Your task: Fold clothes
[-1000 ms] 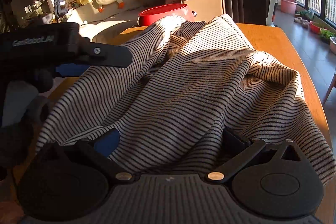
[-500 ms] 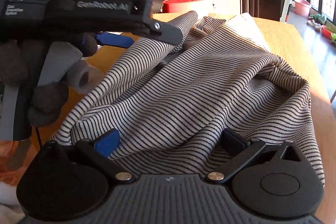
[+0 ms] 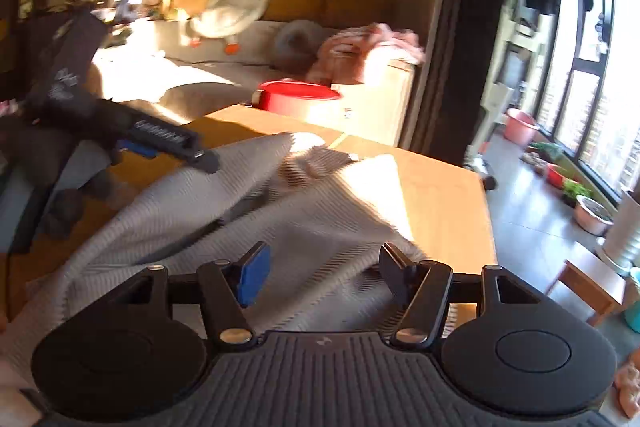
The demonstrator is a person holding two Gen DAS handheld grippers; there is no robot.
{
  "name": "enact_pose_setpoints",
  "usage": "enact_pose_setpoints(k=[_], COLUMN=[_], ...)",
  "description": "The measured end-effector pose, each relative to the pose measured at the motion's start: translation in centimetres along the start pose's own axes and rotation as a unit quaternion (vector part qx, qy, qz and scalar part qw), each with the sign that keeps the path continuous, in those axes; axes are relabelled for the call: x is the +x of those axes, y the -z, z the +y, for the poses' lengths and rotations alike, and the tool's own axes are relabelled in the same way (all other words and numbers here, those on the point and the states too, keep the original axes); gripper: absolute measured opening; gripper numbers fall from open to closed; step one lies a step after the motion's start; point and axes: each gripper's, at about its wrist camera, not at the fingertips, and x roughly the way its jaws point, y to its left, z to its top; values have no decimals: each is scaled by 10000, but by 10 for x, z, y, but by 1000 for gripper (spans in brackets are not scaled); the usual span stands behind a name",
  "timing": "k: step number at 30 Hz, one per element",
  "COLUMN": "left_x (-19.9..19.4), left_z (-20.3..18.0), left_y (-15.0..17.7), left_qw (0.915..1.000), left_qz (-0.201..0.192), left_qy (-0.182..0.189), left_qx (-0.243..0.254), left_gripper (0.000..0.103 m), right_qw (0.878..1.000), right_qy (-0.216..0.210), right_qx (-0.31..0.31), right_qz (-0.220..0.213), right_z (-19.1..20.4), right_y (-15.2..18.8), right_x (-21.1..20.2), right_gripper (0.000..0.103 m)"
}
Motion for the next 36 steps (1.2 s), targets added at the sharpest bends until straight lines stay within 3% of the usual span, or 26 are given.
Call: enact_pose_setpoints(k=[5,9,12,15,17,19,22,23,25,27,28,29,31,34,36], left_x=[-15,-16,-16,-12,-3,20,52,59,56,49,44,39,33,30,30], left_z=[11,-2,-10,-18,-27,-37,-42,-37,-28,-16,-12,-9,-8,-8,-6], left_y=[-7,-7,-6,-6,-6,-3,5,8,12,15,18,19,20,15,9], left_qw=[9997,9989,9963,9931,9913,9927,9946,9937,9942,9930,9928,9932,9941,9943,9950], left_qz=[57,85,164,97,42,295,668,800,649,672,667,660,579,340,189], left_qy=[246,463,825,1167,1312,1124,715,743,831,957,972,921,776,621,487], left_qx=[-53,-44,-149,-66,114,316,352,246,202,174,198,284,498,791,848], left_gripper=[103,103,103,103,103,103,103,103,103,102,92,73,54,40,37], right_qw=[9901,9798,9783,9892,9946,9930,9862,9832,9777,9853,9872,9888,9920,9912,9914], right_qy=[-1157,-1525,-1525,-1345,-978,-488,92,54,-74,-58,-119,-186,-199,-231,-194], right_qx=[-787,-1275,-1369,-535,289,1065,1641,1797,2021,1622,1491,1378,1145,1232,1228], right_qz=[112,210,291,236,168,144,218,326,564,539,546,550,500,438,418], right_z=[37,64,71,36,2,-32,-66,-71,-75,-61,-56,-50,-42,-46,-45], right_y=[23,23,21,-1,-14,-25,-25,-21,-12,-10,-9,-5,1,5,3], right_x=[-22,-11,10,25,34,50,87,98,118,115,111,107,97,91,92], right_gripper=[65,79,81,81,80,76,66,62,59,59,60,61,61,62,62])
